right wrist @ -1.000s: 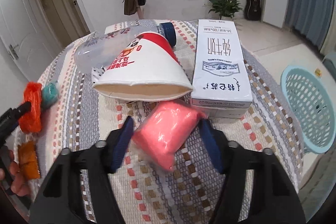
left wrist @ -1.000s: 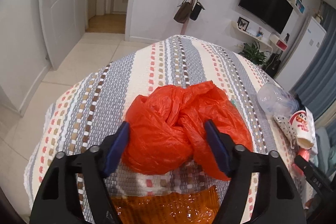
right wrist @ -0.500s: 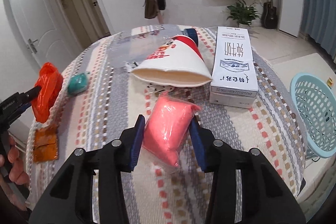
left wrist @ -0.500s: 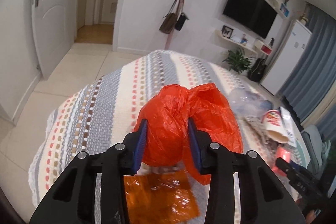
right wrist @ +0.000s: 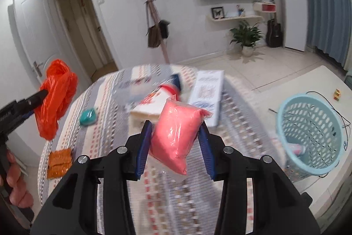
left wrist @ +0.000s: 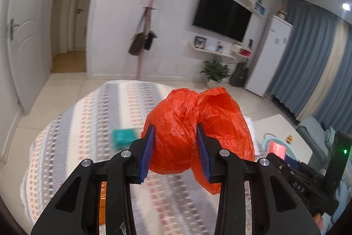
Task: Collect trash
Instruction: 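Carry red bag and pink bag to the blue basket and release both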
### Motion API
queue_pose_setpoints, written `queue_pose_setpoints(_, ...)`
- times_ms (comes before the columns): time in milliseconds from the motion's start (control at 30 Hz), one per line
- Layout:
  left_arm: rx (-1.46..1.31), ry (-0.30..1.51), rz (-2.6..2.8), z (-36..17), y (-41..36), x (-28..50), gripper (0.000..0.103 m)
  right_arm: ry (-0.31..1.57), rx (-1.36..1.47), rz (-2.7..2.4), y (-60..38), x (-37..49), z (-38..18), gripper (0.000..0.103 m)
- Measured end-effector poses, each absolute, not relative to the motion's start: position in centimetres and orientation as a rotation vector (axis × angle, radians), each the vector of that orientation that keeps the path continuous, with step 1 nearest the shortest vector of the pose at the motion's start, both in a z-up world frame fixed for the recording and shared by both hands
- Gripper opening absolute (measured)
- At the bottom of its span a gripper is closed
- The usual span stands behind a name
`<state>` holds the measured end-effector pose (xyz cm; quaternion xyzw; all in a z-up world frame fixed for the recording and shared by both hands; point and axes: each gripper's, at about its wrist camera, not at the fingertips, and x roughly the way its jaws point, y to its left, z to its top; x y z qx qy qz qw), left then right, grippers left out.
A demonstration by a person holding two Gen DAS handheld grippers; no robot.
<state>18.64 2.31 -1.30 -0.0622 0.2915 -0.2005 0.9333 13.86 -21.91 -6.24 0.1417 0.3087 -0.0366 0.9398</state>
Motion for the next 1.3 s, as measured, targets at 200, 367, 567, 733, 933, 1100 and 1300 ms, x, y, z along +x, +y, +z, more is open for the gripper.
queue_pose_setpoints(200,-0.087,0.591,-0.507,-1.2,-4.1,18.2,0.035,0.572,0.316,-0.180,-27.3,11.7,-5.0,0.039)
queue_pose_setpoints(367,-0.049,0.608,-0.596,-1.8,-10.4,18.0,0.036,0.551,0.353,-0.284,-32.8,9.7,-5.2,0.039)
queue_pose_setpoints(567,0.016,0.647,-0.682,-3.2,-17.5,17.9,0.036,0.554,0.451,-0.390,-39.5,7.6,-7.0,0.039)
queue_pose_setpoints(733,0.044,0.682,-0.734,-4.7,-22.4,17.9,0.036,0.564,0.506,-0.450,-43.6,5.9,-8.7,0.039)
queue_pose_setpoints(933,0.076,0.740,-0.778,-6.8,-26.8,18.8,0.035,0.598,0.547,-0.491,-47.1,5.5,-10.7,0.039)
queue_pose_setpoints(1100,0.109,0.802,-0.795,-9.1,-30.0,19.5,0.036,0.659,0.588,-0.522,-49.4,5.7,-13.3,0.039)
queue_pose_setpoints(1300,0.132,0.887,-0.800,-11.9,-32.7,20.4,0.036,0.748,0.642,-0.564,-51.6,5.8,-16.6,0.040)
